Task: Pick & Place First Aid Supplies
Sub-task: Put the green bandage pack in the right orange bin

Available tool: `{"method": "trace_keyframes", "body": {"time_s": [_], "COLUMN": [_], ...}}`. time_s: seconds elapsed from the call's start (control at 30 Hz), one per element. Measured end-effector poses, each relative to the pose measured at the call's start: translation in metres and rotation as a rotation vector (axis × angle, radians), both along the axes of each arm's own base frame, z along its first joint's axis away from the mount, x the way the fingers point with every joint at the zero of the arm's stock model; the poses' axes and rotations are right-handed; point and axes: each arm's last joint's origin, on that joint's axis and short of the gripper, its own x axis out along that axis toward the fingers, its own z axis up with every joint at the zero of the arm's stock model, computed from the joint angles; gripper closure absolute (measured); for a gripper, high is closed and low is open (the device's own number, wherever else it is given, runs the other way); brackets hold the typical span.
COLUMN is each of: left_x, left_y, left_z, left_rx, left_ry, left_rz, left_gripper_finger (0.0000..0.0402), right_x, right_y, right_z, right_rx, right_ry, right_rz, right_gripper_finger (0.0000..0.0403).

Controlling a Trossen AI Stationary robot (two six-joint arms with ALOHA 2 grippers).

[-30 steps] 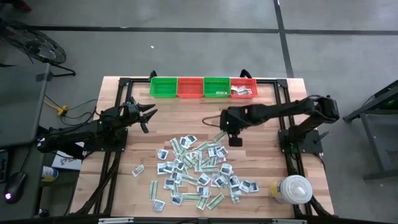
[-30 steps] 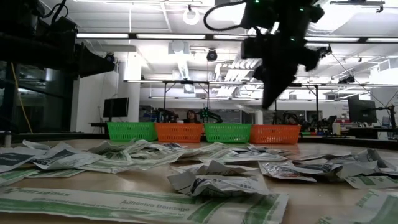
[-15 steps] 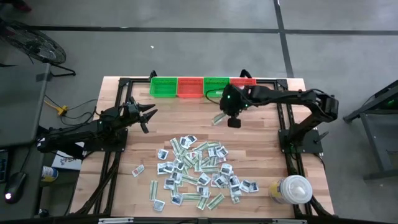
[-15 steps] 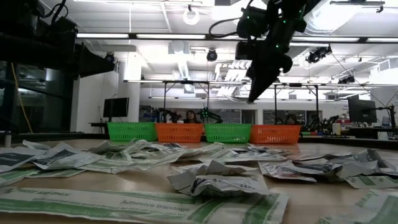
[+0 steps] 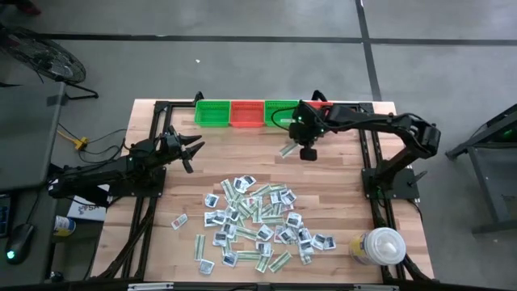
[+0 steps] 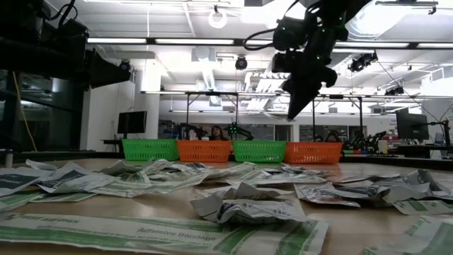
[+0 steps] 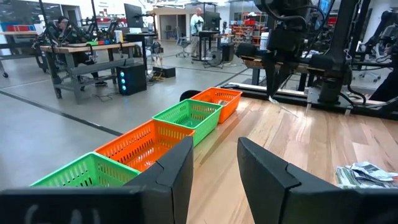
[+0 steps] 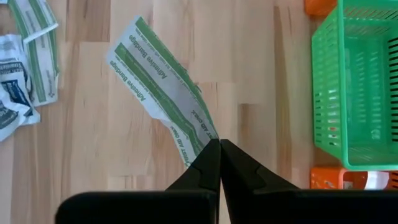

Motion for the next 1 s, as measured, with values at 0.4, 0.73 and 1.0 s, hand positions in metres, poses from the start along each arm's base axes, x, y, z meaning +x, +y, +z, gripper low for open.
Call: {"method": "trace_keyframes", "body": {"time_s": [0.4, 0.73, 1.0], "left_x": [0.0, 0.0, 0.0], "left_y": [0.0, 0.0, 0.0], "left_z": [0.0, 0.0, 0.0], "left_rx": [0.0, 0.0, 0.0], "left_ry": [0.0, 0.0, 0.0], "left_rz": [0.0, 0.0, 0.0], "left_gripper_finger": [0.0279, 0.0279, 0.0279], "right_x": [-0.023, -0.058, -0.082], "right_y": [-0.023, -0.071, -0.102], "right_z": [0.002, 0.007, 0.009], "right_rx": [-0.034, -0.069, -0.084], "right_ry": [0.095, 0.109, 0.044], "right_rz": [-0.113, -0.437, -0.735], "right_gripper_finger": [0.0403, 0.0403, 0.0403]}}
